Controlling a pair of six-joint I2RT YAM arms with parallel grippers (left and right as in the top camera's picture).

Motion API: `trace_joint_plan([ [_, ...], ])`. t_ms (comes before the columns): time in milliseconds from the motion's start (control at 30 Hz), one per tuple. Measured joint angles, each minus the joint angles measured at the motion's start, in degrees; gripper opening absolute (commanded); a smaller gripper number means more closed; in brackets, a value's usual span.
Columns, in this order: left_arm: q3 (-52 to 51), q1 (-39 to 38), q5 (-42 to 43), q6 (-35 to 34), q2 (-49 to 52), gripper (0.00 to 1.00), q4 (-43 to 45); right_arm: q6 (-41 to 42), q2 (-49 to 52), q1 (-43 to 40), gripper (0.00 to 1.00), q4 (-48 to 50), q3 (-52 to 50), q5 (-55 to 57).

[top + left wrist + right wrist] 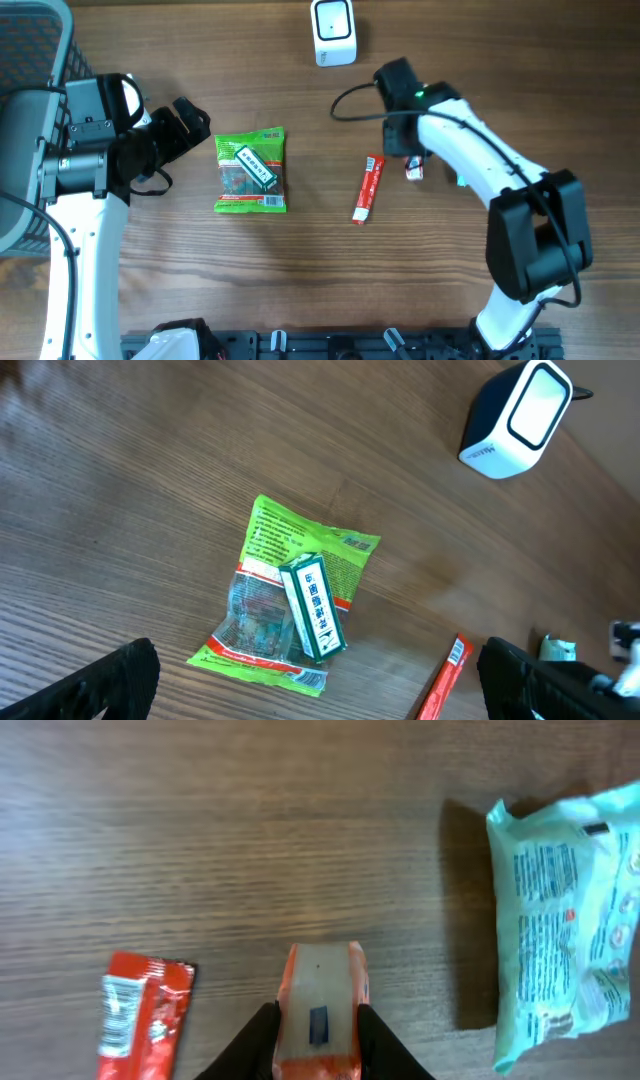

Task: Scan the item barcode

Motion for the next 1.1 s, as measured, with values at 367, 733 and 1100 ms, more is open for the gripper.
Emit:
trace_joint_plan([
  [367, 0.0, 0.0, 0.0, 0.0, 0.0, 1.00, 0.0, -2.3, -0.1, 2.4, 0.51, 8.2, -3.8, 1.1],
  [733, 0.0, 0.0, 0.0, 0.0, 0.0, 1.00, 0.0, -5.4, -6.2, 2.4, 0.50, 7.1, -3.5, -11.5],
  [1100, 0.0, 0.0, 0.0, 0.0, 0.0, 1.00, 0.0, 7.0, -6.2, 2.4, 0.04, 8.4, -7.3, -22.2],
])
